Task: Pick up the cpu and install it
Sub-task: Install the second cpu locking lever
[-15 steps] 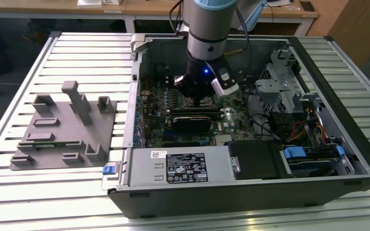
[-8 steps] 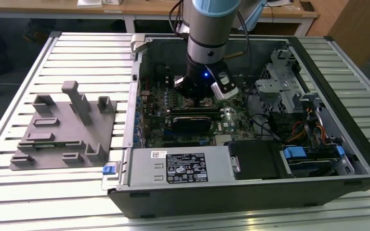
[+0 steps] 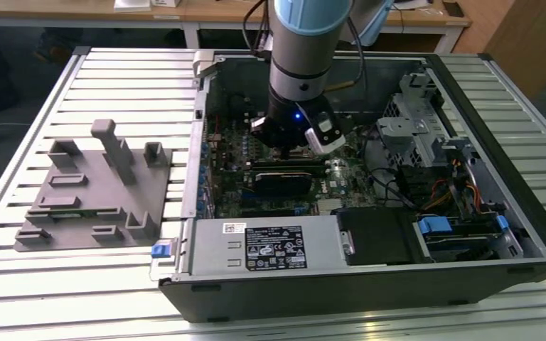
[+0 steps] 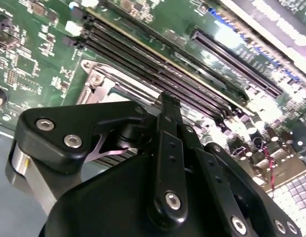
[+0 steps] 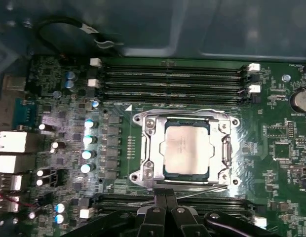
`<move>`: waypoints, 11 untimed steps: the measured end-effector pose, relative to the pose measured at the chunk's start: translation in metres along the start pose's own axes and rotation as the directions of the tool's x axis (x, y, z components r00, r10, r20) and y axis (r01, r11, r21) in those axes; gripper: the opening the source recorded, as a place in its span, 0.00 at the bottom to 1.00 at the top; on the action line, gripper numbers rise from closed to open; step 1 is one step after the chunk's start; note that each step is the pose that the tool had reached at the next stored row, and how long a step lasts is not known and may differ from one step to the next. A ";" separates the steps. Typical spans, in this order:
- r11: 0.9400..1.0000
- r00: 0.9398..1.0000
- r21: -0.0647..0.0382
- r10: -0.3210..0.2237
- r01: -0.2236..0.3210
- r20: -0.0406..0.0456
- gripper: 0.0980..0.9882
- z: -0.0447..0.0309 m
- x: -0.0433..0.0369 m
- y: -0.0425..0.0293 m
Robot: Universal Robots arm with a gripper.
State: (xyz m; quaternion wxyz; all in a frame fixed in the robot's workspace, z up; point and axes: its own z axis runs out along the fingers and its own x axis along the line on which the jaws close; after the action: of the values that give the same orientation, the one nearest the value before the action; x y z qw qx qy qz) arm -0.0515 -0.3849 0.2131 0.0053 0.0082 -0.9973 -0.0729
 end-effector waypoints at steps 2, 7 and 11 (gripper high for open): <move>1.000 1.000 -0.002 0.000 0.000 0.000 0.01 -0.0004 0.0024 -0.0030; 1.000 1.000 -0.006 0.000 0.000 0.000 0.01 -0.0005 0.0077 -0.0065; 1.000 1.000 -0.010 0.000 0.000 0.000 0.01 0.0004 0.0099 -0.0066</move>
State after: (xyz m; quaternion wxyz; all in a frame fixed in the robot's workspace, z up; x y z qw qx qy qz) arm -0.0613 -0.3915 0.2118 0.0053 0.0083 -0.9969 -0.0780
